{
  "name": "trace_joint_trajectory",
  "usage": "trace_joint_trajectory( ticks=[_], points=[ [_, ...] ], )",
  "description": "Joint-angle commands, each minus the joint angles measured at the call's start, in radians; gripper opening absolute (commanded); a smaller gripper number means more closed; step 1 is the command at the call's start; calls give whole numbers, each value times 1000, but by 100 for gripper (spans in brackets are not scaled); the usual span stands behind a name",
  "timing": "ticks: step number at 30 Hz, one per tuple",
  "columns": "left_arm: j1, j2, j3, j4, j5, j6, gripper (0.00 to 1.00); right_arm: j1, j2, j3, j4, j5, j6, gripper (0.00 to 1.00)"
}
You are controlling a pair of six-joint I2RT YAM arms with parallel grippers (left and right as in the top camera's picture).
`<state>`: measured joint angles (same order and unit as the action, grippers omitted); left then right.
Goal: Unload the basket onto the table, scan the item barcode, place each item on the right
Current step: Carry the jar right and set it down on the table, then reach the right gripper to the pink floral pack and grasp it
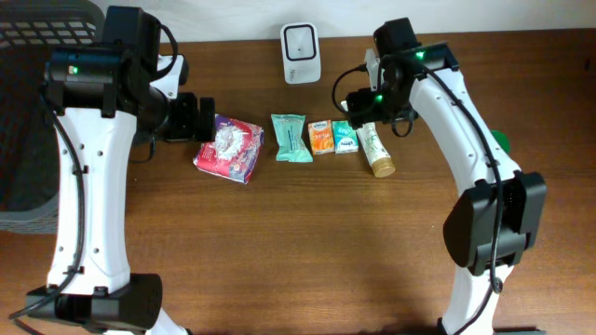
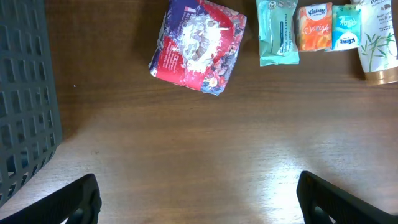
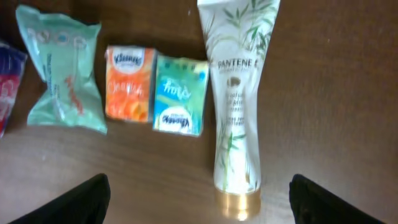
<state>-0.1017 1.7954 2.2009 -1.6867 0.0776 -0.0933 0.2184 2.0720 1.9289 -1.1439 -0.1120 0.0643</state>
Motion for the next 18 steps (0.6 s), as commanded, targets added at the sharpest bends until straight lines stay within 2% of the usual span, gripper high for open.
trace_joint_trajectory(
  ticks=[1,4,7,10,15,18],
  points=[
    [0,-3,1,-1,1,16,99,-2,16,-53,60,18,-5,87],
    [0,-3,1,-2,1,16,99,-2,16,-112,117,-77,-5,87],
    [0,-3,1,-2,1,16,99,-2,16,-121,158,-296,2,87],
    [0,-3,1,-2,1,16,99,8,16,-125,219,-445,141,87],
    [0,-3,1,-2,1,16,99,134,20,-168,387,-449,351,91],
    [0,-3,1,-1,1,16,99,228,79,-172,490,-412,517,91]
  ],
)
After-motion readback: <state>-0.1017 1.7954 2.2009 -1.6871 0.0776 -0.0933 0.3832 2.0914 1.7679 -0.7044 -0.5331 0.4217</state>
